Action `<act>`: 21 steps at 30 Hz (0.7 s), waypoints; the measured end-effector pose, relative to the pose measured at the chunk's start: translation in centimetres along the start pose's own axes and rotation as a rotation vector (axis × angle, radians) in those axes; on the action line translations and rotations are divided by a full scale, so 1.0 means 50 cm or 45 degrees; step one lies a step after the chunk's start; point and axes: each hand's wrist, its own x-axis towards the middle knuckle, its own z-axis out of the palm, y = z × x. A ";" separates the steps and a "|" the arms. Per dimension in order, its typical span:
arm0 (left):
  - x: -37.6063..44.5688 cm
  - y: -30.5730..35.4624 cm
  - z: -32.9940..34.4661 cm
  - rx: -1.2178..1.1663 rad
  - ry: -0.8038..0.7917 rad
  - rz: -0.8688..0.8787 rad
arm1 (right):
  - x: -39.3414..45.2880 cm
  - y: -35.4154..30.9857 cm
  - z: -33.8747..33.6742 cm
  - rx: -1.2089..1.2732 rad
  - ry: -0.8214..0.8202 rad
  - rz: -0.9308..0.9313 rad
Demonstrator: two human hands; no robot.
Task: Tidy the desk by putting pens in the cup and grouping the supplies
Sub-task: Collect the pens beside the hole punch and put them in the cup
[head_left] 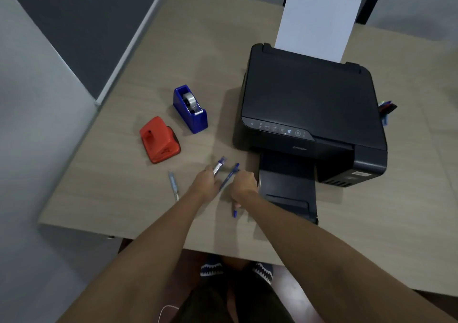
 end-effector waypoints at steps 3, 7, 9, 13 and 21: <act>0.000 -0.004 0.007 0.075 -0.020 0.086 | 0.001 0.002 -0.009 0.011 -0.065 0.035; 0.002 -0.003 0.017 0.217 -0.014 0.134 | 0.006 0.003 -0.026 0.064 -0.005 -0.005; 0.003 -0.004 0.021 0.254 -0.012 0.112 | 0.007 -0.001 -0.041 0.151 0.079 0.019; 0.000 -0.019 0.008 0.104 0.037 0.063 | 0.010 -0.009 -0.076 0.307 0.183 0.039; -0.081 -0.157 -0.106 -0.682 0.311 -0.057 | -0.029 -0.090 -0.040 0.111 0.119 -0.189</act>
